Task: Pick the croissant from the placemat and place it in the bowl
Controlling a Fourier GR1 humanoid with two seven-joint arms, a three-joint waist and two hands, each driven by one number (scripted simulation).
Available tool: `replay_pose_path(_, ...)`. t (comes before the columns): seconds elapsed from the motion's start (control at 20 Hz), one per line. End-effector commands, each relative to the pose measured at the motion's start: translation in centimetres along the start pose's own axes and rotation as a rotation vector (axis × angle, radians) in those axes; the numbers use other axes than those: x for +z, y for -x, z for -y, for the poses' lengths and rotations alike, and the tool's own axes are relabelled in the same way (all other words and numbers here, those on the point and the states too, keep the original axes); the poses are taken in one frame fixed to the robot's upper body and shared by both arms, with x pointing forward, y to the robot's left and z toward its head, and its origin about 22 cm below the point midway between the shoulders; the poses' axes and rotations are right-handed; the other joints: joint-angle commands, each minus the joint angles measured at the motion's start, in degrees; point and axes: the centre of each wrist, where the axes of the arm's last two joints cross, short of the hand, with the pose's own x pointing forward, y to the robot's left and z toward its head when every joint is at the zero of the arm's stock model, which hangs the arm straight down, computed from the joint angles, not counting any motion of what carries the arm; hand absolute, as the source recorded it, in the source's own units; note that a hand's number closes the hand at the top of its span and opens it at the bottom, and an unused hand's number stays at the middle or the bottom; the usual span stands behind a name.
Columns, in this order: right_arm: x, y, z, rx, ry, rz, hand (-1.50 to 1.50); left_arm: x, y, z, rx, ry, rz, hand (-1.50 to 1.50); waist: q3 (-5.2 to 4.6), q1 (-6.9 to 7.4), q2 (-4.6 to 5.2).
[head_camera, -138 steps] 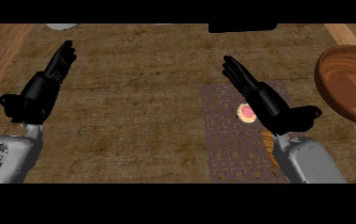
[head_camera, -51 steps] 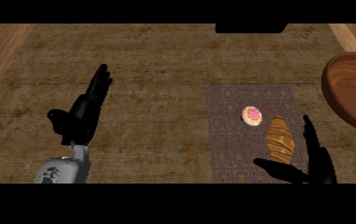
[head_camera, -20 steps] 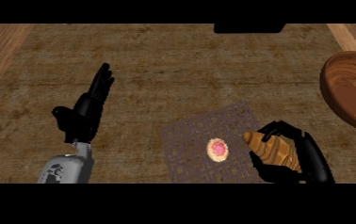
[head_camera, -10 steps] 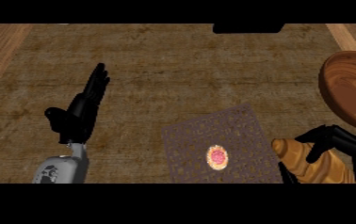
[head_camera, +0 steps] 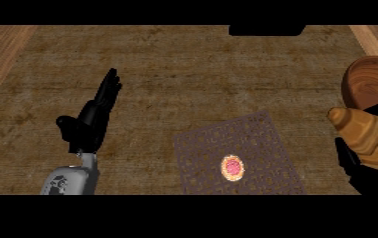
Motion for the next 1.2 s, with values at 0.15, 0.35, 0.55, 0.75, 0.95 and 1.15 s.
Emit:
replay_pose_path(0.15,-5.0,-3.6,4.1,-0.006,0.107,-0.055,1.50,-0.4,1.1,0.0,0.000,-0.014,0.005,0.00,0.00,0.14,0.11)
replay_pose_path(0.35,-8.2,-0.9,5.6,0.010,0.098,-0.105,1.50,-0.2,1.6,-0.5,0.003,-0.011,0.006,0.00,0.06,0.06,0.12)
replay_pose_path(0.55,-9.2,1.1,6.6,0.211,0.116,-0.165,1.50,-0.9,0.7,0.0,0.007,-0.002,-0.015,0.00,0.07,-0.15,0.24)
replay_pose_path(0.75,-10.7,5.2,5.4,0.388,0.096,-0.189,1.50,-0.5,0.5,1.0,0.010,-0.005,0.008,0.00,0.11,0.36,0.46)
replay_pose_path(0.95,-12.8,7.9,5.1,0.443,0.120,-0.225,1.50,0.7,-0.1,0.2,0.002,0.000,-0.003,0.00,0.10,0.58,0.20)
replay_pose_path(1.15,-13.9,13.2,6.5,0.411,0.154,-0.280,1.50,-1.0,-0.1,0.0,0.006,0.012,-0.003,0.00,0.11,0.42,0.31)
